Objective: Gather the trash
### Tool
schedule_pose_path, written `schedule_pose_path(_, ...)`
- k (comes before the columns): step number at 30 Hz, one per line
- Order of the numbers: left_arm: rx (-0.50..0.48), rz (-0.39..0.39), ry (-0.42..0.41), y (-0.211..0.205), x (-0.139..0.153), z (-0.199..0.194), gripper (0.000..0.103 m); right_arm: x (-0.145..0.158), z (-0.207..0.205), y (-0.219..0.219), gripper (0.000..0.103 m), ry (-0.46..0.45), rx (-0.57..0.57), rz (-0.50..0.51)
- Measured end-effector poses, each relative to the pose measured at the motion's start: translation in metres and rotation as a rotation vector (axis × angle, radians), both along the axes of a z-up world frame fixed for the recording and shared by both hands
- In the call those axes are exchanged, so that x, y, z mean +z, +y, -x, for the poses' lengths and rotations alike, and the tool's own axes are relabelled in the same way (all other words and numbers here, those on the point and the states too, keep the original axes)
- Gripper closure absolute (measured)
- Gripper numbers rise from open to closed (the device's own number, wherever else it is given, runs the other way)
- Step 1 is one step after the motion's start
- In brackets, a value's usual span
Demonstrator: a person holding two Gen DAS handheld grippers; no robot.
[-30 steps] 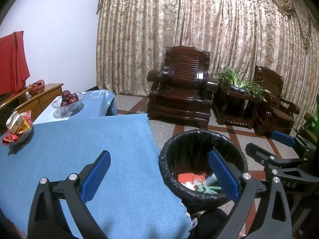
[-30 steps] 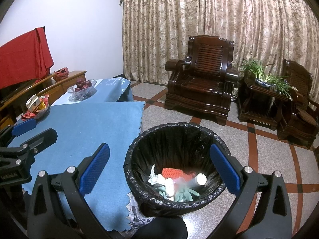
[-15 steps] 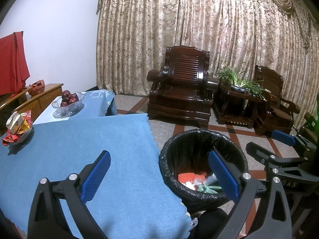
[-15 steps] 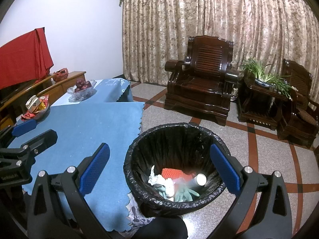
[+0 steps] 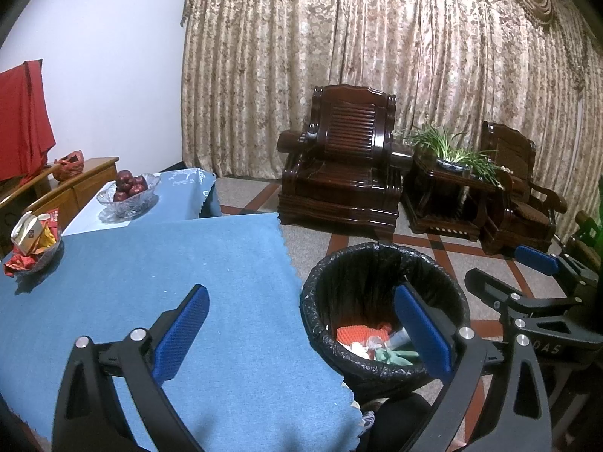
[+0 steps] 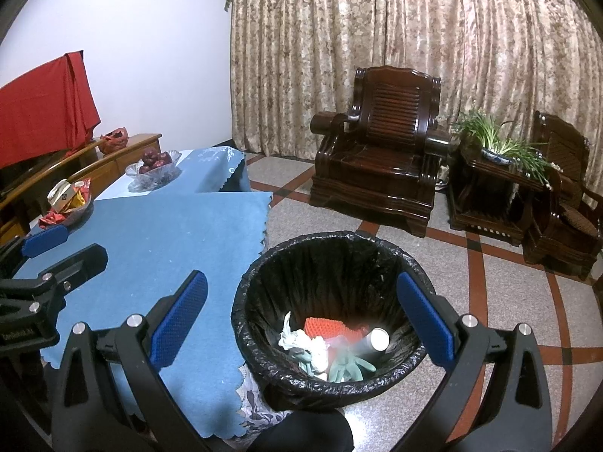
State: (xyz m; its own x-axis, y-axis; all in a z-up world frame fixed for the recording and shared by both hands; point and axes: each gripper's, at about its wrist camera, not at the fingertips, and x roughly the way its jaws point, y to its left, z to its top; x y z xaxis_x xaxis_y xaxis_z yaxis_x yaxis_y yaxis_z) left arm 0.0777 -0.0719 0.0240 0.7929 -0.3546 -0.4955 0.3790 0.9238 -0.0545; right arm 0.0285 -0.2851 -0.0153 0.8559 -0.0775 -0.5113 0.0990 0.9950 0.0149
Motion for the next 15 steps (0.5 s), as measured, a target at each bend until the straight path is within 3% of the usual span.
schedule_pose_path(15,0.000,-0.012,0.009,-0.0007,-0.0050,-0.0011,0.006,-0.0041,-0.0002,-0.0029,0.005,0.004,0.000,-0.003)
